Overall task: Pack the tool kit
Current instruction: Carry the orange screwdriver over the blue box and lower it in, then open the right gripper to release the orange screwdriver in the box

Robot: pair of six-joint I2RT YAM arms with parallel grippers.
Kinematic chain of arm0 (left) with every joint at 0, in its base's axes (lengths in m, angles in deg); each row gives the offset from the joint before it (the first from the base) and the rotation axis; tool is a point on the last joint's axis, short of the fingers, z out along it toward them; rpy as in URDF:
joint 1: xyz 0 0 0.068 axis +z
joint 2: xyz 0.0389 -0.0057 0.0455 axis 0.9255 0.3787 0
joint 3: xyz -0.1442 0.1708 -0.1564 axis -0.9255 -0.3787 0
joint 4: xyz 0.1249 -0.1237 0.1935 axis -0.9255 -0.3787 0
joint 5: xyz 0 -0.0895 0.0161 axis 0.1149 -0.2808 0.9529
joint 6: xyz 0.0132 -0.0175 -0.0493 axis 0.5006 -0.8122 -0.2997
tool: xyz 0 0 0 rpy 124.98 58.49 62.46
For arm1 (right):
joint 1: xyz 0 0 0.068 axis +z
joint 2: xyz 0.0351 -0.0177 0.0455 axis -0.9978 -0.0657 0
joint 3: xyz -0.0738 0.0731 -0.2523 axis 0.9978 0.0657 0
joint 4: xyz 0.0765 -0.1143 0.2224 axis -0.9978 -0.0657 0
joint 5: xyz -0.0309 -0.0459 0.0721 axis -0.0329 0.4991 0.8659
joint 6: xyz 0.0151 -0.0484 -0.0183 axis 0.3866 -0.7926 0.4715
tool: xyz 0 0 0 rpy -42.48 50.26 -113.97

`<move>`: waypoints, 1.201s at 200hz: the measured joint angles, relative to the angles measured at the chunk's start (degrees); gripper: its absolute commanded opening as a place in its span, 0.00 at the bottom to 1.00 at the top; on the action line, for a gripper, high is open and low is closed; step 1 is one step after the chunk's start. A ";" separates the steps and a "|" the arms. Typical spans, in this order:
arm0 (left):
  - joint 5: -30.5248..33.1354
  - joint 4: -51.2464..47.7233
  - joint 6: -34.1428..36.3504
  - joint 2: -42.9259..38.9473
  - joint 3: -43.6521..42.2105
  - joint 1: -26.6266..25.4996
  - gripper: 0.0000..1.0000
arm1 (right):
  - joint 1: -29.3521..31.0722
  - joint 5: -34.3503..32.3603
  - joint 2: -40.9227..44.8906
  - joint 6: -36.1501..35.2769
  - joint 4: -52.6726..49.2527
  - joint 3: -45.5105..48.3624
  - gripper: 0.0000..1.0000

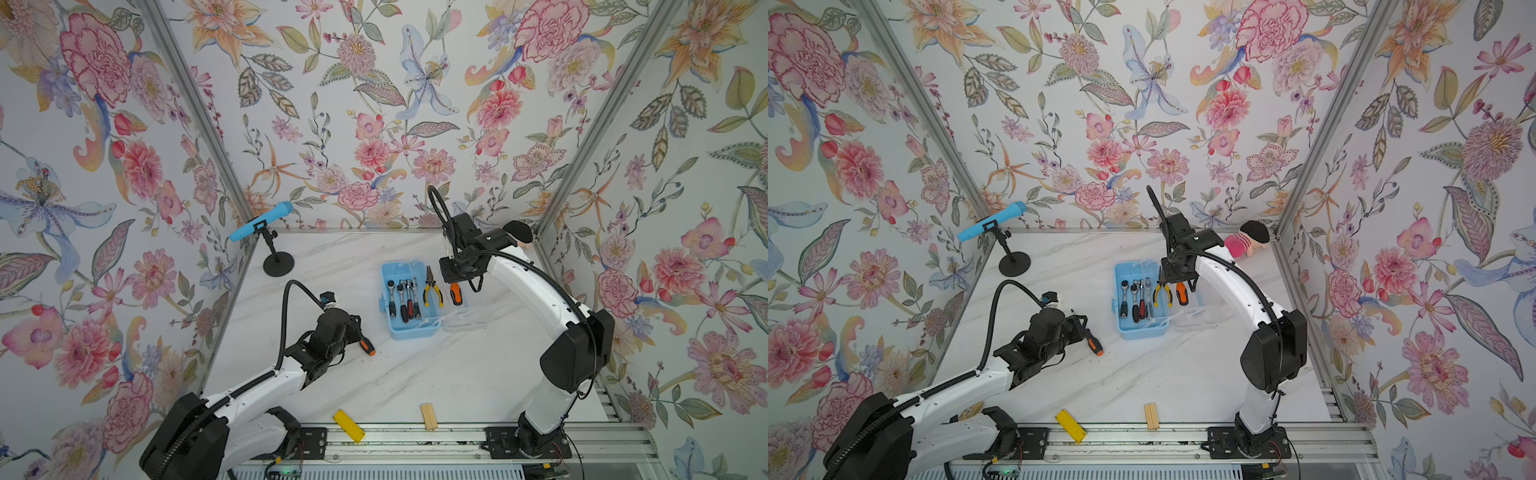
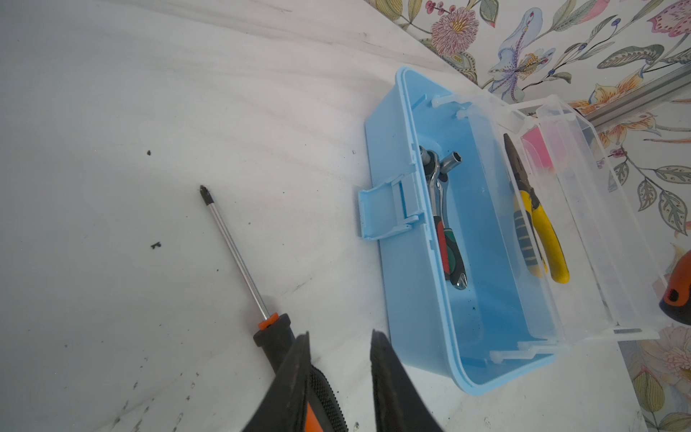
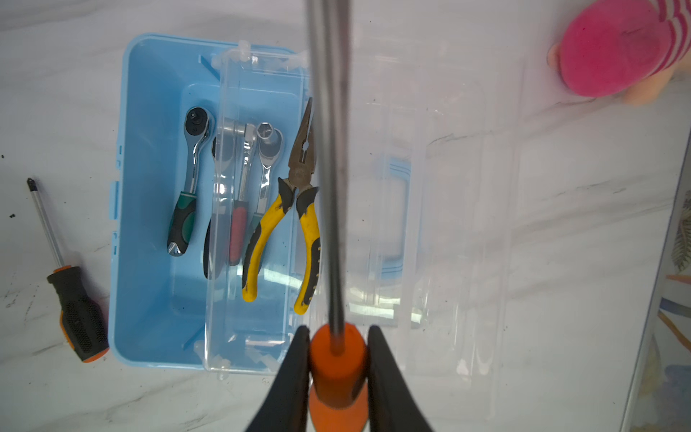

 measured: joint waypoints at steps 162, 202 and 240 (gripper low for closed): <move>0.17 -0.07 0.00 -0.63 0.00 0.00 0.32 | -4.37 1.92 -9.09 -0.68 5.38 2.43 0.03; 0.20 -0.13 0.00 -0.66 0.00 0.00 0.33 | -3.52 1.27 -8.39 -0.66 5.33 2.43 0.30; 0.22 -1.20 0.00 -0.72 0.00 0.00 0.34 | -0.83 -0.90 -5.66 -0.37 4.63 1.51 0.46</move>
